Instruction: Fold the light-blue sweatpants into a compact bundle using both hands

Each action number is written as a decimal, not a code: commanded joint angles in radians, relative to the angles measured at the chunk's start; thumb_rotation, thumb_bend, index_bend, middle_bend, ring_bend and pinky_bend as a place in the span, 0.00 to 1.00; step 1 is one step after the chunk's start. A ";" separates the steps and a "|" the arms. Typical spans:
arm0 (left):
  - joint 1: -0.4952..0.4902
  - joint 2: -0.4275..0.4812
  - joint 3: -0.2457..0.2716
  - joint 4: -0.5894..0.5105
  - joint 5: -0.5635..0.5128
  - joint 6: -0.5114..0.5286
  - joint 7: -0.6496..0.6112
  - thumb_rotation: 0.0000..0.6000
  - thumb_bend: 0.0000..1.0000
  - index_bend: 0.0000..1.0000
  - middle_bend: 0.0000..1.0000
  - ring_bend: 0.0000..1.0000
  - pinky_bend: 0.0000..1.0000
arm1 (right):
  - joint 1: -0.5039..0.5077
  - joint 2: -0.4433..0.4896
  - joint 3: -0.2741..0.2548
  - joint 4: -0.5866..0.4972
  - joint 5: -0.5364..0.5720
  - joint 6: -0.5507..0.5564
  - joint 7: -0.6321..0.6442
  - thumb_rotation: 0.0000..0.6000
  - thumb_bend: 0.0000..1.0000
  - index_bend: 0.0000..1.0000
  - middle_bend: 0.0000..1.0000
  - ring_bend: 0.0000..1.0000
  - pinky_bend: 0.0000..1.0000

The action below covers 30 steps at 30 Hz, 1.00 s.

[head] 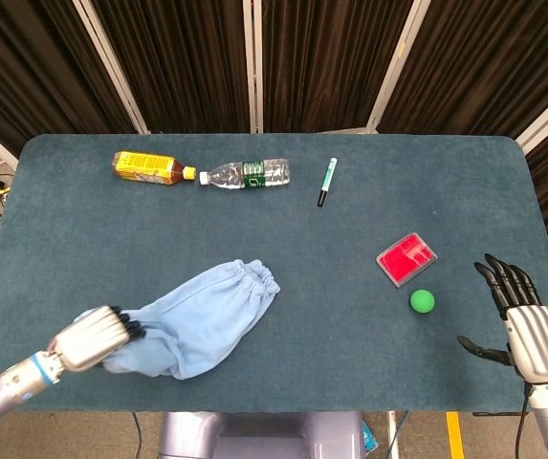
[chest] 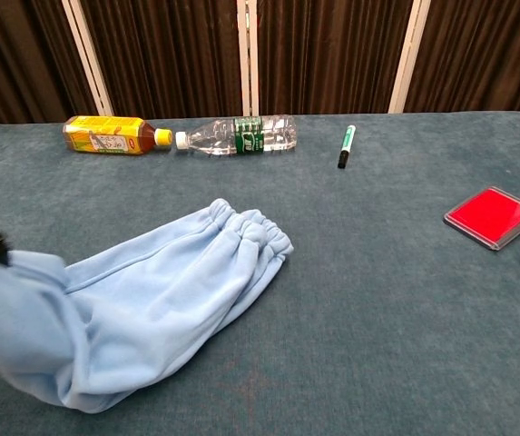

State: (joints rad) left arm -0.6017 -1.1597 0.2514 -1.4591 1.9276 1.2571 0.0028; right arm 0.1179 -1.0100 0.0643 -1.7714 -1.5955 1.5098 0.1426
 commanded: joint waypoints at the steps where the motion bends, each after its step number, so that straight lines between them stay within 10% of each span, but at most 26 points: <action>1: -0.088 0.003 -0.103 -0.107 -0.098 -0.144 0.091 1.00 0.94 0.84 0.73 0.71 0.68 | 0.000 0.000 0.001 0.000 0.002 0.000 0.000 1.00 0.00 0.00 0.00 0.00 0.00; 19: -0.243 -0.203 -0.272 0.005 -0.294 -0.402 0.166 1.00 0.87 0.85 0.72 0.71 0.66 | 0.008 -0.011 0.022 0.010 0.059 -0.024 -0.032 1.00 0.00 0.00 0.00 0.00 0.00; 22: -0.257 -0.239 -0.281 0.038 -0.298 -0.407 0.175 1.00 0.62 0.63 0.54 0.59 0.52 | 0.010 -0.014 0.025 0.015 0.070 -0.029 -0.036 1.00 0.00 0.00 0.00 0.00 0.00; 26: -0.264 -0.274 -0.298 0.059 -0.336 -0.421 0.185 1.00 0.18 0.04 0.01 0.05 0.08 | 0.011 -0.013 0.028 0.017 0.078 -0.035 -0.035 1.00 0.00 0.00 0.00 0.00 0.00; 30: -0.260 -0.292 -0.325 0.035 -0.368 -0.396 0.193 1.00 0.13 0.00 0.00 0.00 0.00 | 0.010 -0.013 0.028 0.018 0.077 -0.034 -0.032 1.00 0.00 0.00 0.00 0.00 0.00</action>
State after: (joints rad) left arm -0.8629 -1.4425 -0.0627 -1.4148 1.5661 0.8471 0.1972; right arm 0.1282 -1.0228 0.0923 -1.7539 -1.5185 1.4758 0.1104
